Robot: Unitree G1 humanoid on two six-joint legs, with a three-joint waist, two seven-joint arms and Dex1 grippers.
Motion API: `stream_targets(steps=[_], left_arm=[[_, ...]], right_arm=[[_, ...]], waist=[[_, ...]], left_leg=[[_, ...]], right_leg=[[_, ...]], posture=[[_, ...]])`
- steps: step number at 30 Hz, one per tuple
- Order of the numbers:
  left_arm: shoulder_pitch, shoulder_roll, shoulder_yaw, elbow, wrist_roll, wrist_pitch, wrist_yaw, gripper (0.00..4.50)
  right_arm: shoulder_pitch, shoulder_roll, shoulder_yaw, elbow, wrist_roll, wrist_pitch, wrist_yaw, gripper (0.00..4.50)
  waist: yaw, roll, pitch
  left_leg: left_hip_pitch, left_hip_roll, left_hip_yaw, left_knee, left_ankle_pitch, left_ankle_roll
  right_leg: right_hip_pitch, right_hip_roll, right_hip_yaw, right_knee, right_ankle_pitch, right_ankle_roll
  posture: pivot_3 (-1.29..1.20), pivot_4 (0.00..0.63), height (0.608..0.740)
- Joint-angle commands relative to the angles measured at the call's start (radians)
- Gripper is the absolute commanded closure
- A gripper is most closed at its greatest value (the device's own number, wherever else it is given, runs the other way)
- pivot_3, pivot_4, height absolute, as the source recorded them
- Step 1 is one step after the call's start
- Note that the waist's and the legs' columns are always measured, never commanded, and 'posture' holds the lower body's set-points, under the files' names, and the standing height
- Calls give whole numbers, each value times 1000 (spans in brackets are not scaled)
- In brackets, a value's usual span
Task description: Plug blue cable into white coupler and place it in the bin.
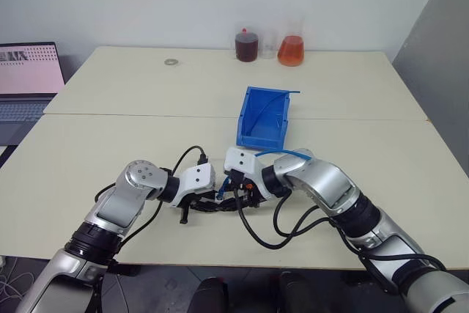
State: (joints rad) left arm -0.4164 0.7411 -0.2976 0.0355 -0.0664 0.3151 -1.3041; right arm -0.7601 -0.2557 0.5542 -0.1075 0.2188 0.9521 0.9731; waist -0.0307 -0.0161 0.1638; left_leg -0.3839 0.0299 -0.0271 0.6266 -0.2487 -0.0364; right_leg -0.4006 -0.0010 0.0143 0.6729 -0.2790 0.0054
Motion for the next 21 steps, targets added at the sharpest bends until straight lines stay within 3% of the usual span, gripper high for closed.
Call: stream_targets(steps=[1, 4, 15, 21], left_arm=[[21, 16, -29, 54, 47, 17, 28, 3702], [21, 17, -30, 53, 47, 17, 26, 3702], [19, 19, -32, 48, 46, 17, 22, 3702], [13, 17, -31, 56, 47, 12, 23, 3702]], right_arm=[[-26, 24, -40, -21, 23, -6, -27, 2126], [-26, 37, -42, -12, 24, -14, -39, 2126], [-18, 18, -1, -13, 8, -53, -27, 4451], [-17, 21, 0, -5, 12, -70, -28, 4492]], waist=[[0, 0, 0], [0, 0, 0], [0, 0, 0], [0, 0, 0]], left_leg=[[0, 0, 0, 0, 0, 0], [0, 0, 0, 0, 0, 0], [-1, 0, 1, 0, 0, 0], [-1, 0, 1, 0, 0, 0]], right_leg=[[0, 0, 0, 0, 0, 0], [-1, 0, 1, 1, 0, 0], [-2, 0, 1, 1, 0, 0], [-2, 0, 1, 1, 0, 0]], posture=[[0, 150, 740], [0, 150, 740], [0, 150, 740], [0, 150, 740]])
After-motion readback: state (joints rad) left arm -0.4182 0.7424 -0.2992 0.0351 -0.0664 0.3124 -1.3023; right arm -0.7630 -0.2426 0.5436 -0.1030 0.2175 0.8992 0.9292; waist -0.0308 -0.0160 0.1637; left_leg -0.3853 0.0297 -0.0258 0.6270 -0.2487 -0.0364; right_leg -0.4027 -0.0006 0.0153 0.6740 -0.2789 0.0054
